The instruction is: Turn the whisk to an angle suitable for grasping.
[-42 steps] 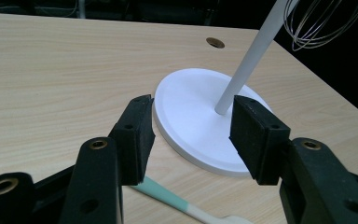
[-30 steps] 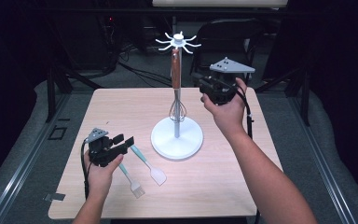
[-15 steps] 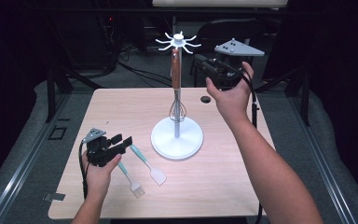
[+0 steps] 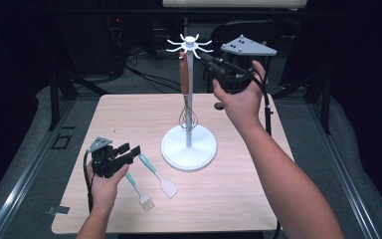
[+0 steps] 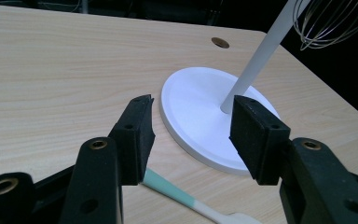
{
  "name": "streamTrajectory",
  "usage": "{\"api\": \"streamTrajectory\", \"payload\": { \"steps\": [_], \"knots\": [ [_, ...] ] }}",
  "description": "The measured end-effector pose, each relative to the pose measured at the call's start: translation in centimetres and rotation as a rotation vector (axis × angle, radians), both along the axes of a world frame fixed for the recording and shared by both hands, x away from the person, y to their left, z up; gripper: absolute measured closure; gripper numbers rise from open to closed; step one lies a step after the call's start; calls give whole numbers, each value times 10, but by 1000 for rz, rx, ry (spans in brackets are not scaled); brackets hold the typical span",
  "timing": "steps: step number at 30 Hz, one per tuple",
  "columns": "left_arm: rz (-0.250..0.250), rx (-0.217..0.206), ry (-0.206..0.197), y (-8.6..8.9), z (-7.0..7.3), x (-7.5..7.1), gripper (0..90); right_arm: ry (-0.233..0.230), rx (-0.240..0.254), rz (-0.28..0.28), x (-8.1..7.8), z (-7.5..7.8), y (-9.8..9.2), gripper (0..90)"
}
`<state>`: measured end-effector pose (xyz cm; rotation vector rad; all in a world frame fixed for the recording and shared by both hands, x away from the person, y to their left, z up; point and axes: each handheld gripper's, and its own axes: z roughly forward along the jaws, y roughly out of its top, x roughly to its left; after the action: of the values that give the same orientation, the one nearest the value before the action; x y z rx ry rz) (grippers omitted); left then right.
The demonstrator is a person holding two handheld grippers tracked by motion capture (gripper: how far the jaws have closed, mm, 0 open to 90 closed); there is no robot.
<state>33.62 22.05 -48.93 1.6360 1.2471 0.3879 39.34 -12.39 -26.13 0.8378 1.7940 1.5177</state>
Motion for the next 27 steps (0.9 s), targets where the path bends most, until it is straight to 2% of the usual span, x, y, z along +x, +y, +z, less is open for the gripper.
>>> {"api": "streamTrajectory", "payload": {
  "steps": [9,18,22,25,26,27],
  "knots": [
    [6,-5,-2,1,0,0,489,-6,-17,22,-3,1,12,900],
    [9,-5,0,2,-1,1,489,-7,-25,29,-4,-3,12,899],
    [10,-2,1,4,0,0,489,5,-19,29,-6,-10,7,841],
    [13,-4,1,5,-1,1,489,42,-16,55,-11,-26,2,732],
    [14,-4,1,4,-1,1,489,49,-19,58,-12,-31,2,732],
    [13,-1,5,5,-1,1,489,49,-19,58,-12,-31,2,699]
  ]
}}
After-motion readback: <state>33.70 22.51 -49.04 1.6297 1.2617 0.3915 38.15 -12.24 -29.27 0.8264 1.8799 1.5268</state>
